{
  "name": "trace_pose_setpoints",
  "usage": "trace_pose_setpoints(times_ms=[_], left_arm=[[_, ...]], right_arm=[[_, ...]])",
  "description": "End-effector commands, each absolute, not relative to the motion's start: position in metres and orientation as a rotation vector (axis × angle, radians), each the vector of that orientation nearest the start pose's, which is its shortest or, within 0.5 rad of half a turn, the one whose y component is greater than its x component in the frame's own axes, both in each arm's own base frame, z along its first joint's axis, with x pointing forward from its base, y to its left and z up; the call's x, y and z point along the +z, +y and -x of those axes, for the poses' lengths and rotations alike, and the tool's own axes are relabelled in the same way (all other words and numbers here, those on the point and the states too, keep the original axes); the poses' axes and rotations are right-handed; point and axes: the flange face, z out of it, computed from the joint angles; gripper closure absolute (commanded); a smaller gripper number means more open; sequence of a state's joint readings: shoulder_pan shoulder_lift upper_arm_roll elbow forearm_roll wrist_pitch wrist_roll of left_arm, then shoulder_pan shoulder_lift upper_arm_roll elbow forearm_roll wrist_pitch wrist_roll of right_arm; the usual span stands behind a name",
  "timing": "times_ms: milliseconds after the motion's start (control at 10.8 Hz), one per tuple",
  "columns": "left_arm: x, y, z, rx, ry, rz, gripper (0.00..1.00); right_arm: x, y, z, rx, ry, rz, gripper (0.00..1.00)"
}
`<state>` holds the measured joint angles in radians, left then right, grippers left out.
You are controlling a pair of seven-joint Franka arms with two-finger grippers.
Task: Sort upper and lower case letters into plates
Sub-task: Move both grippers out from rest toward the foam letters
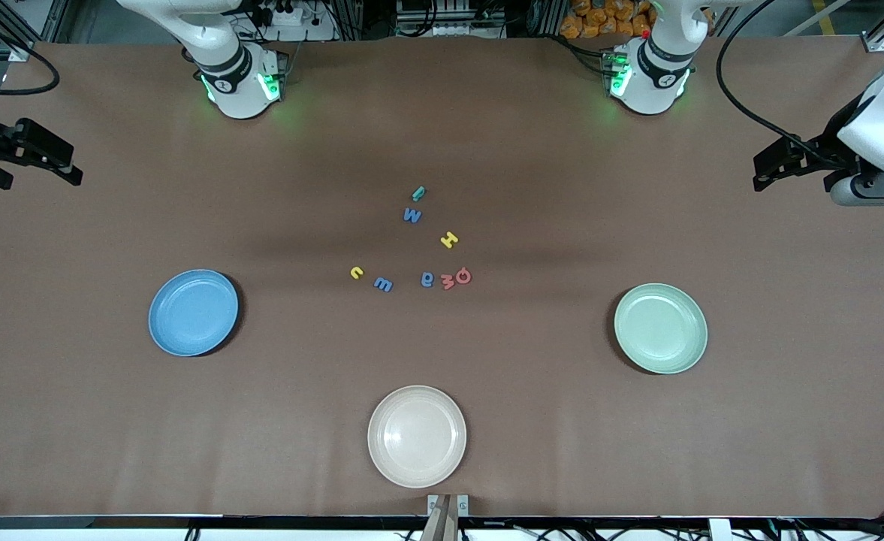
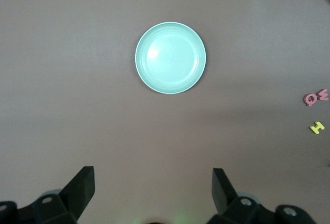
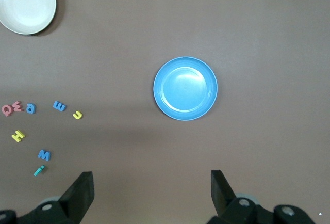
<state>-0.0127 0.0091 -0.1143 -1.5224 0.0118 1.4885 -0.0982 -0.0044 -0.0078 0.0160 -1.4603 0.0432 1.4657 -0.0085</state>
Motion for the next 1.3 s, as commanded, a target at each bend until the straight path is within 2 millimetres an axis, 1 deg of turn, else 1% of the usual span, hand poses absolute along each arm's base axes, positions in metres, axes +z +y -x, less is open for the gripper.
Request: trace_pose_setpoints(times_ms=[0, 93, 279, 372, 744, 837, 1023, 1209], left_arm=[[0.641, -0.065, -0.547, 0.066, 0.030, 3.144, 0.00], [0.640, -0.063, -0.547, 0.067, 0.027, 3.138, 0.00], [0.639, -0.071, -0.548, 0.060, 0.046, 3.139, 0.00], [0.631, -0.078, -0.552, 0.074, 0.065, 3.139, 0.00], [0.598, -0.083, -0.568, 0.169, 0.080, 3.139, 0.00], [0.597, -0.091, -0.567, 0.172, 0.101, 3.138, 0.00], [0.595, -0.097, -0.567, 0.178, 0.116, 3.142, 0.00], [0.592, -0.105, -0.568, 0.191, 0.107, 3.185, 0.00]], right_arm=[[0.673, 0.009, -0.535, -0.027, -0.052, 3.105, 0.00], [0.673, 0.009, -0.536, -0.024, -0.052, 3.105, 0.00], [0.672, 0.009, -0.537, -0.024, -0.051, 3.105, 0.00], [0.672, 0.010, -0.537, -0.024, -0.052, 3.104, 0.00], [0.670, 0.009, -0.537, -0.017, -0.047, 3.104, 0.00], [0.669, 0.009, -0.538, -0.015, -0.049, 3.103, 0.00], [0.669, 0.010, -0.538, -0.015, -0.047, 3.104, 0.00], [0.669, 0.010, -0.537, -0.014, -0.047, 3.104, 0.00]])
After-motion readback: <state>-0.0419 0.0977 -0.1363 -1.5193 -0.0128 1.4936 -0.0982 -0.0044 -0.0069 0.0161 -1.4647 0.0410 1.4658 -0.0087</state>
